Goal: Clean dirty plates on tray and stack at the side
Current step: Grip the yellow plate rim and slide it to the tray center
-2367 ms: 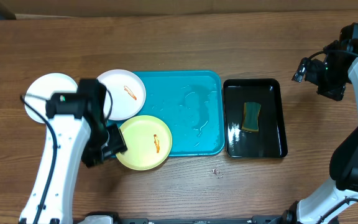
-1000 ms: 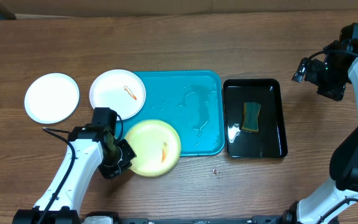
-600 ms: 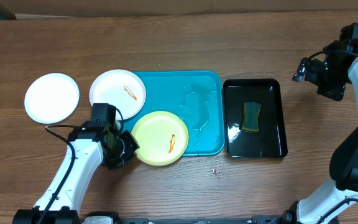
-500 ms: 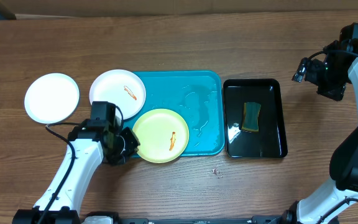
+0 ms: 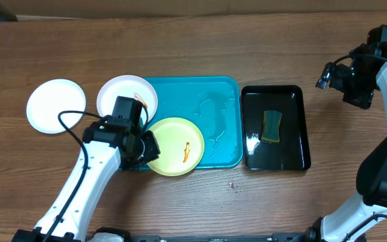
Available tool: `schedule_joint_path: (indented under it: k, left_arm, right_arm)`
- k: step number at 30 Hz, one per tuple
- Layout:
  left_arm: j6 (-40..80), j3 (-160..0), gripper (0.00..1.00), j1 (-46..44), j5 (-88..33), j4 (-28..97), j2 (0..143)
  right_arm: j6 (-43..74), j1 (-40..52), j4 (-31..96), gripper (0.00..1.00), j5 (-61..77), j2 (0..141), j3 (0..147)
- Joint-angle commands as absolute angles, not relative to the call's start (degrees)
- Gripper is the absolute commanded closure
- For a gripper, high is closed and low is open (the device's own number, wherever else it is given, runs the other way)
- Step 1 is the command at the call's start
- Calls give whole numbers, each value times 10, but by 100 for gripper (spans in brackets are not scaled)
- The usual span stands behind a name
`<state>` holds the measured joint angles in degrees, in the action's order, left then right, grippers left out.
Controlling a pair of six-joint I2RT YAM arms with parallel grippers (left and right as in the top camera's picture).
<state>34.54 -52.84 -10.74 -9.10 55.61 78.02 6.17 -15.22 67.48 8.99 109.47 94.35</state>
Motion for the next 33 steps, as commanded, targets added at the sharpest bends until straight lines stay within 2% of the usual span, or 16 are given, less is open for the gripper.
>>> schedule_joint_path:
  k: [1,18,25,28,33]
  left_arm:
    - [343,-535,68,-106,-56,565,785]
    - [354,-476,69,-124,-49,507,869]
    - [353,-476,88,-134,-69,478,885]
    - [342,-484,92,-135,-110,471,885]
    - [312,-521,96,-135,-79,465,885]
  right_arm:
    - [61,-152,673,0,90,1086,953]
    - [61,-152,673,0,90,1086,953]
    - [61,-152,673,0,90,1086,953]
    - [61,-152,674,0,90,1086,953]
    - [61,-152,673,0,90,1086,953]
